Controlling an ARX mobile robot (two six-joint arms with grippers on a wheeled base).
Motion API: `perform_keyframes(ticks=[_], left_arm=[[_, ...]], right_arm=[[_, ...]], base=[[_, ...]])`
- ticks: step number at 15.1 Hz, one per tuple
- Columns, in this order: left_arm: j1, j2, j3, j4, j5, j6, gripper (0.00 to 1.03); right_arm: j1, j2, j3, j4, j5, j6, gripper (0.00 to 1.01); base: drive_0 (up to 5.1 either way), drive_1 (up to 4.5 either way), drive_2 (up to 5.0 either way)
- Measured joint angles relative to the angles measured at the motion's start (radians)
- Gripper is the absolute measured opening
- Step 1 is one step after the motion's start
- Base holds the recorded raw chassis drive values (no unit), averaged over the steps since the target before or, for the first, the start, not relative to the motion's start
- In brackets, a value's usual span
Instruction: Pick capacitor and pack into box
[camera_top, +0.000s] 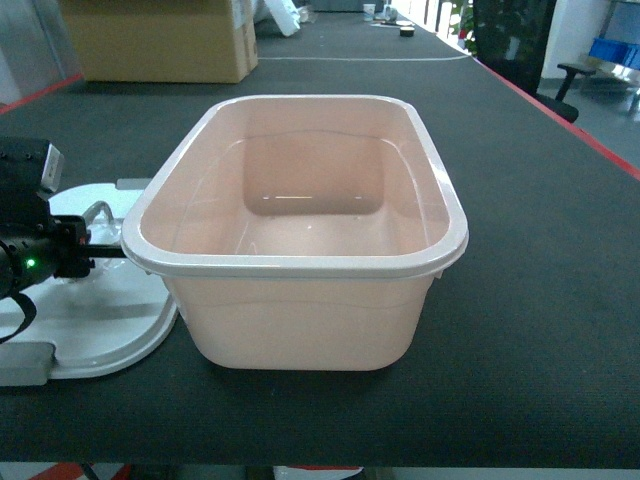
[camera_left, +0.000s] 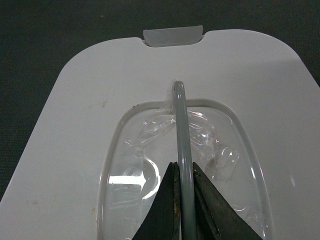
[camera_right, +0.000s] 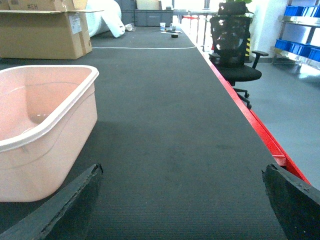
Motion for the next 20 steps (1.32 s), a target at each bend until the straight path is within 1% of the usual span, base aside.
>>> perform_keyframes(ticks=[4, 6, 8, 10, 11, 12, 13, 15, 16, 17, 19, 20], left_arm=[[0.013, 0.0, 0.0, 0.008, -0.002, 0.0, 0.02], [0.035, -0.039, -0.009, -0.032, -0.006, 0.0, 0.02], [0.066, -0.166, -0.014, -0.079, -0.014, 0.0, 0.02], [0.074, -0.32, -0.013, -0.151, -0.041, 0.004, 0.02], [0.03, -0.468, -0.012, -0.265, -0.088, 0.004, 0.02], [-0.011, -0.531, -0.012, -0.309, -0.127, -0.001, 0.02], [-0.061, -0.595, -0.005, -0.357, -0.179, -0.008, 0.02], [-0.147, -0.663, 0.026, -0.397, -0.258, -0.021, 0.02], [-0.207, -0.686, 0.052, -0.419, -0.311, -0.029, 0.02], [-0.281, -0.695, 0.082, -0.469, -0.357, -0.043, 0.02], [-0.436, -0.673, 0.134, -0.571, -0.446, -0.087, 0.02], [-0.48, -0.656, 0.157, -0.587, -0.468, -0.092, 0.02]], right_arm=[[0.0, 0.0, 0.0, 0.0, 0.0, 0.0, 0.98], [0.0, 0.0, 0.0, 0.0, 0.0, 0.0, 0.98], [0.0, 0.0, 0.0, 0.0, 0.0, 0.0, 0.98], [0.0, 0.0, 0.0, 0.0, 0.0, 0.0, 0.98], [0.0, 0.0, 0.0, 0.0, 0.0, 0.0, 0.98], [0.0, 0.0, 0.0, 0.0, 0.0, 0.0, 0.98], [0.0, 0.0, 0.0, 0.0, 0.0, 0.0, 0.98], [0.0, 0.0, 0.0, 0.0, 0.0, 0.0, 0.98], [0.0, 0.0, 0.0, 0.0, 0.0, 0.0, 0.98], [0.0, 0.0, 0.0, 0.0, 0.0, 0.0, 0.98], [0.0, 0.0, 0.0, 0.0, 0.0, 0.0, 0.98], [0.0, 0.0, 0.0, 0.0, 0.0, 0.0, 0.98]], base=[[0.0, 0.0, 0.0], [0.0, 0.0, 0.0], [0.0, 0.0, 0.0], [0.0, 0.0, 0.0], [0.0, 0.0, 0.0], [0.0, 0.0, 0.0], [0.0, 0.0, 0.0], [0.0, 0.0, 0.0], [0.0, 0.0, 0.0], [0.0, 0.0, 0.0], [0.0, 0.0, 0.0], [0.0, 0.0, 0.0]])
